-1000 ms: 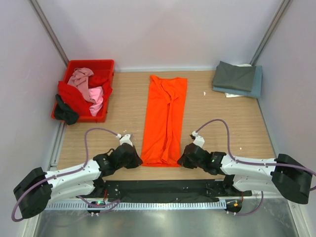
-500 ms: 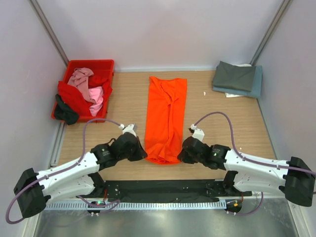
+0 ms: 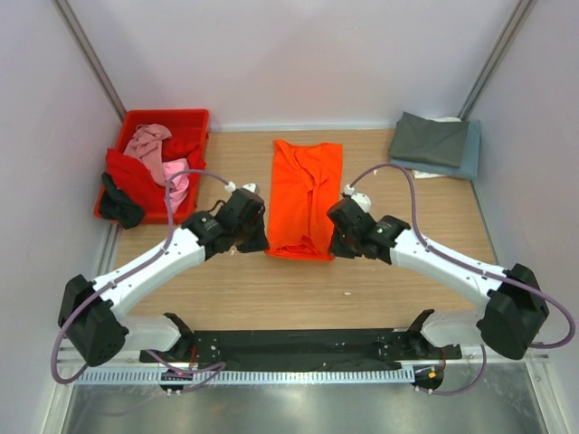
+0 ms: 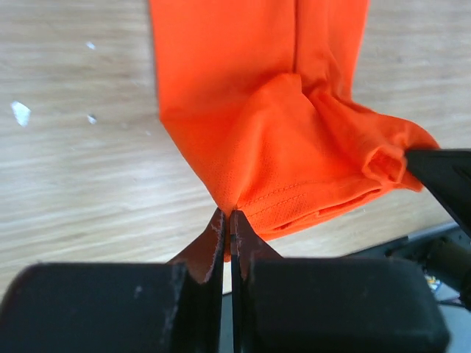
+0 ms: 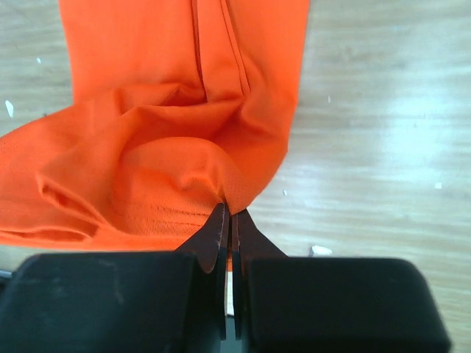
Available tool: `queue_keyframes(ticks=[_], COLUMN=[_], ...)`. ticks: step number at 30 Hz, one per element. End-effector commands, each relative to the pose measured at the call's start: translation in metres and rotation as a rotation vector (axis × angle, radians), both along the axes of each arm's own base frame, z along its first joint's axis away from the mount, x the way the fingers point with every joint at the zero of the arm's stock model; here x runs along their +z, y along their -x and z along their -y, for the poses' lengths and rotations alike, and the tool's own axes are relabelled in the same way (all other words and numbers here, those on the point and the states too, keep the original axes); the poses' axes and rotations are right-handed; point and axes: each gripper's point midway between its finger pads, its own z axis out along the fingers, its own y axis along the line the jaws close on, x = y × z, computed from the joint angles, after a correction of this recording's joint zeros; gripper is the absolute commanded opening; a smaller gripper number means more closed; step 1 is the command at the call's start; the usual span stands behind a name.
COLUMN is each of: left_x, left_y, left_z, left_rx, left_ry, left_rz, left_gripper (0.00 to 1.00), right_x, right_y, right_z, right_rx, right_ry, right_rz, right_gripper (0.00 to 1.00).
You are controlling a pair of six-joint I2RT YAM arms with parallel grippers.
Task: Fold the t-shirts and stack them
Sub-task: Fold the tshirt
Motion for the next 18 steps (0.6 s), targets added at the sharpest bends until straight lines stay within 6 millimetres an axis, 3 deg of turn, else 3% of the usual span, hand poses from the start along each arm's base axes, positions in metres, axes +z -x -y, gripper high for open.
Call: queue_keyframes(ticks=[1, 3, 4, 5, 7, 8, 10, 14, 18], left_x=[0.021, 0.019, 0.029, 0.022, 0.031, 0.022, 0.026, 0.012, 0.011], left_y=[-0.023, -0.040, -0.049, -0.059, -0.070, -0.074, -0.086, -0.108, -0.132], left_z=[-0.002, -0.005, -0.003, -0.006, 0.001, 0.004, 0.008, 0.015, 0.021], left_rx=[-0.036, -0.031, -0.029, -0.015, -0.041, -0.051, -0.061, -0.070, -0.074], left_ry=[0.015, -0.007, 0.001, -0.021, 0.001, 0.002, 0.012, 0.001, 0.012], left_rz=[0.009, 0.001, 0.016, -0.002, -0.002, -0.036, -0.034, -0.065, -0.071], left_gripper=[0.02, 0.02, 0.02, 0.02, 0.02, 0.02, 0.01, 0.01, 0.01], right_x=[0.019, 0.018, 0.019, 0.022, 0.030, 0.027, 0.030, 0.018, 0.008], right_y=[-0.026, -0.042, -0.047, -0.056, -0.072, -0.077, -0.090, -0.106, -0.120], right_z=[-0.005, -0.007, -0.007, -0.010, -0.005, -0.004, 0.000, 0.003, 0.003], right_rx=[0.071, 0.081, 0.084, 0.084, 0.074, 0.073, 0.071, 0.077, 0.084], right_ry=[0.018, 0.029, 0.032, 0.029, 0.024, 0.032, 0.024, 0.034, 0.034], right_rz=[0.027, 0.012, 0.012, 0.013, 0.029, 0.020, 0.021, -0.012, -0.034], right_gripper=[0.01, 0.01, 0.01, 0.01, 0.01, 0.01, 0.01, 0.01, 0.01])
